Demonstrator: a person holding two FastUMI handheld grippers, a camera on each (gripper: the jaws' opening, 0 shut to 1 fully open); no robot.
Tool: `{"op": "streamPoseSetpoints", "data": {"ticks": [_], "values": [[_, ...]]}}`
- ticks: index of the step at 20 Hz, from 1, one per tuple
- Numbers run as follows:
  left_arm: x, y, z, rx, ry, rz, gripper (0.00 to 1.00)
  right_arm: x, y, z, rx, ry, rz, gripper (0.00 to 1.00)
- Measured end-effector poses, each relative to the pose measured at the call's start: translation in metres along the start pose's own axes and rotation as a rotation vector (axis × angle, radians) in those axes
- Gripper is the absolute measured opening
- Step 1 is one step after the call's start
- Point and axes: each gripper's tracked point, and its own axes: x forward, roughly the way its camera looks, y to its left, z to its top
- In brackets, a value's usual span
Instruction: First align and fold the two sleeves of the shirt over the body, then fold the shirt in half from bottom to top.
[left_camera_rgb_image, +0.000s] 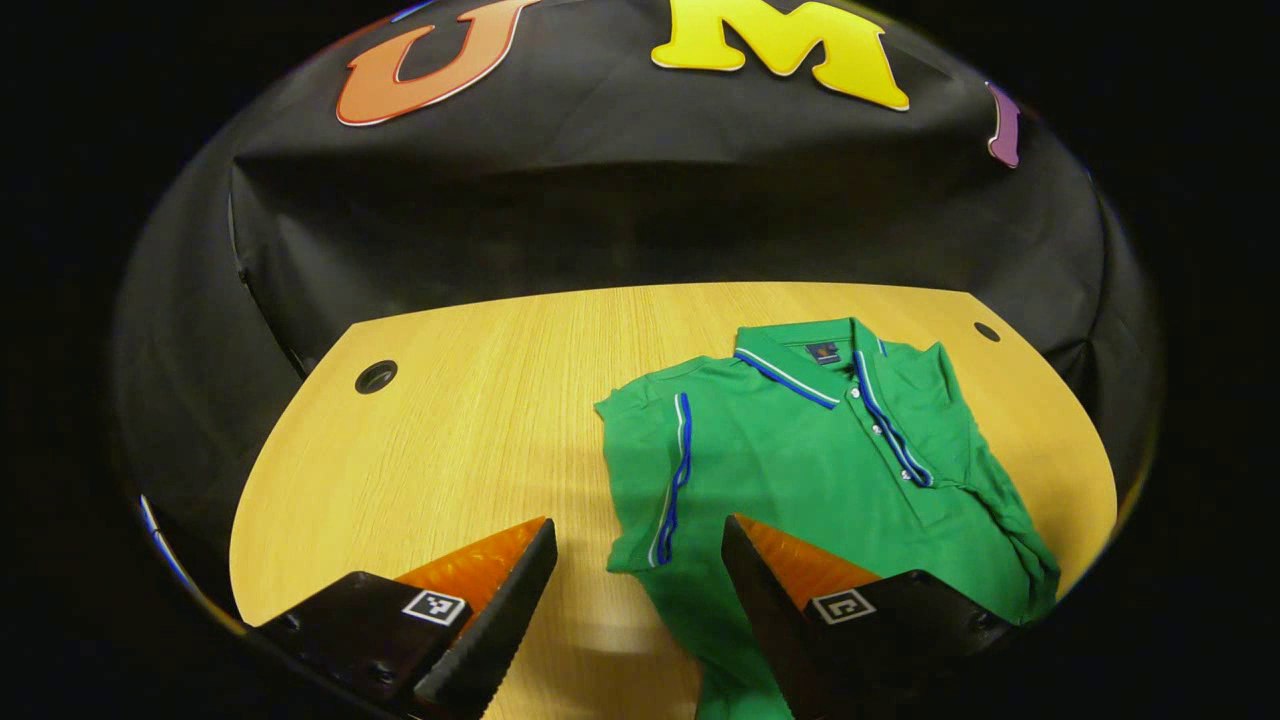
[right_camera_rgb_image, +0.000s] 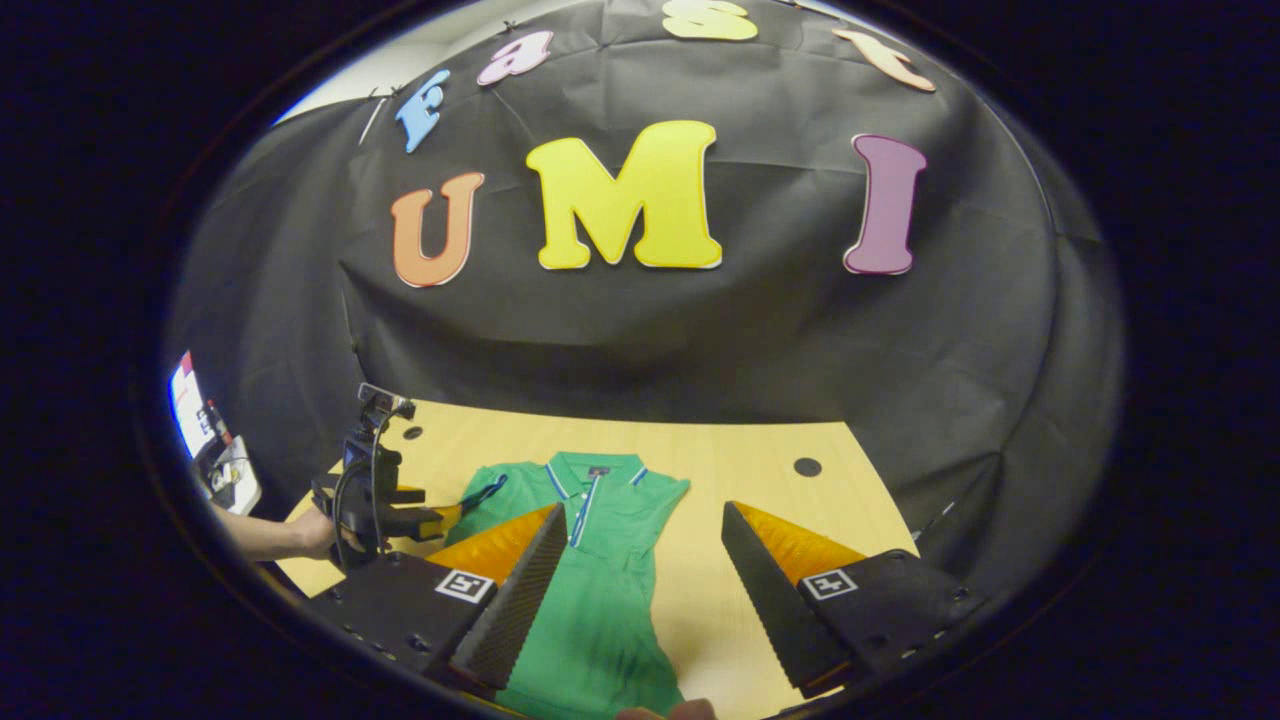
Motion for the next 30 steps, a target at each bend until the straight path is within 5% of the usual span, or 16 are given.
{"op": "streamPoseSetpoints", "data": {"ticks": [4,7,8,10,13,22,30], "values": [[0.021,0.005,-0.008,0.007,0.025,0.012,1.00,0.002,-0.003,-0.006,0.005,0.025,-0.018,0.96],[0.029,0.003,-0.008,0.007,0.017,-0.011,0.83,0.005,-0.005,-0.002,0.031,0.016,-0.024,0.96],[0.032,0.001,-0.011,0.011,0.023,-0.026,0.75,0.006,-0.006,-0.002,0.040,0.016,-0.025,0.96],[0.035,0.003,-0.009,0.016,0.021,-0.029,0.41,0.009,-0.010,-0.007,0.047,0.024,-0.035,0.96],[0.031,-0.001,0.002,-0.002,-0.023,-0.069,0.11,0.013,-0.010,-0.015,0.093,0.044,-0.032,0.96],[0.002,-0.019,0.053,-0.019,-0.140,-0.113,0.06,0.021,-0.010,-0.016,0.114,0.048,-0.011,0.96],[-0.002,-0.107,0.091,0.063,-0.152,-0.179,0.06,0.007,-0.028,-0.009,0.136,0.011,-0.030,0.96]]}}
